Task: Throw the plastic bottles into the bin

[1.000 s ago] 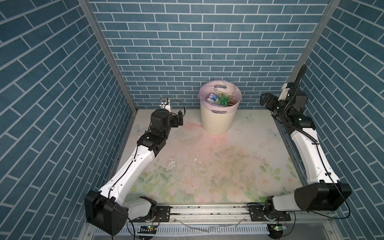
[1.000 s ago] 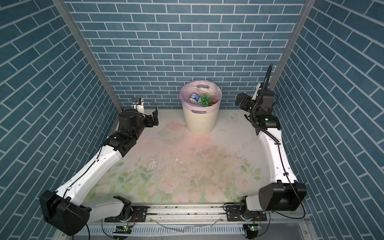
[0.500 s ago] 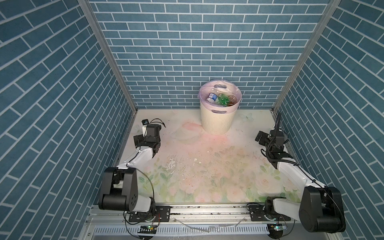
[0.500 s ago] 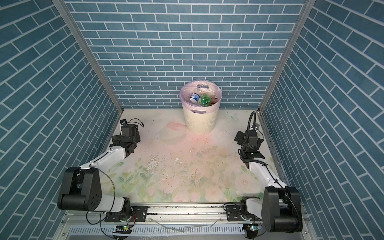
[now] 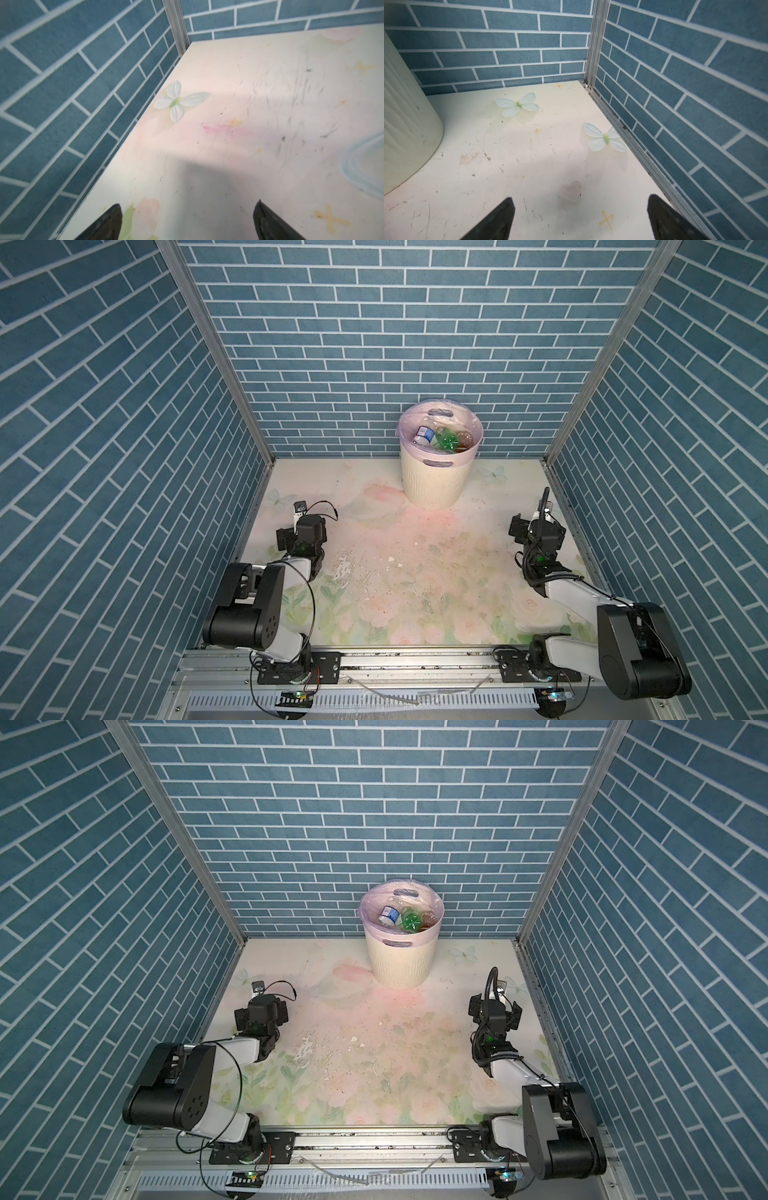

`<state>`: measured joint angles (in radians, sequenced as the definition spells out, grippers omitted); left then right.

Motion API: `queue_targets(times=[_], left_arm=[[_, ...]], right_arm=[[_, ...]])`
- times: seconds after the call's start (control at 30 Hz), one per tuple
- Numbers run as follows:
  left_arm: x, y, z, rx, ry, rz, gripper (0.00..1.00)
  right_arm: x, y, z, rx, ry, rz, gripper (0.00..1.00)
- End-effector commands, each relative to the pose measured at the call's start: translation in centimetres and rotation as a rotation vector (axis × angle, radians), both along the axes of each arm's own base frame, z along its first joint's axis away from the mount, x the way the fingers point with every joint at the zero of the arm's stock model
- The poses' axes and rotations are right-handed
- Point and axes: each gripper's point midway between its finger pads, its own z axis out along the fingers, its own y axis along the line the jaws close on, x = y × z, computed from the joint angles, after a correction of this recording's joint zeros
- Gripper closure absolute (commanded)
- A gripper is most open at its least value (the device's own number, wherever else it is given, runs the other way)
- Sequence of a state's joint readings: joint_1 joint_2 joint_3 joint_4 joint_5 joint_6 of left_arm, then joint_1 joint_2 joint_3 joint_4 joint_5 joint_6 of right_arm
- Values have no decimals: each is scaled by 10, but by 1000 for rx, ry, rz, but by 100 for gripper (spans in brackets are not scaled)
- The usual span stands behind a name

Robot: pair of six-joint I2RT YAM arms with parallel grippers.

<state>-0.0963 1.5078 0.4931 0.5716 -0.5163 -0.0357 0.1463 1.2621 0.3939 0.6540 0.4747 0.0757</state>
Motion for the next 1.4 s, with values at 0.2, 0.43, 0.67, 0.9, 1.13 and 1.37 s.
queue_targets(times=[0.2,0.43,0.67,0.9,1.13,1.37], left_arm=[[11,-12,18,2,-82,-69,1],[-3,-28,16,11,-233,-195,1],[4,-27,8,-21,-159,-193,1],[4,-27,8,-26,-150,-190,1],[5,-27,8,-24,-155,-190,1],[5,-27,9,-23,-158,-189,1]], right_arm=[[-13,-2,-13,-99,-82,-19,1],[-12,10,-23,-126,-142,60,1],[-13,15,-25,-127,-151,85,1],[17,2,-50,10,-3,137,1],[25,-12,-59,101,57,122,1],[24,-5,-56,74,53,139,1]])
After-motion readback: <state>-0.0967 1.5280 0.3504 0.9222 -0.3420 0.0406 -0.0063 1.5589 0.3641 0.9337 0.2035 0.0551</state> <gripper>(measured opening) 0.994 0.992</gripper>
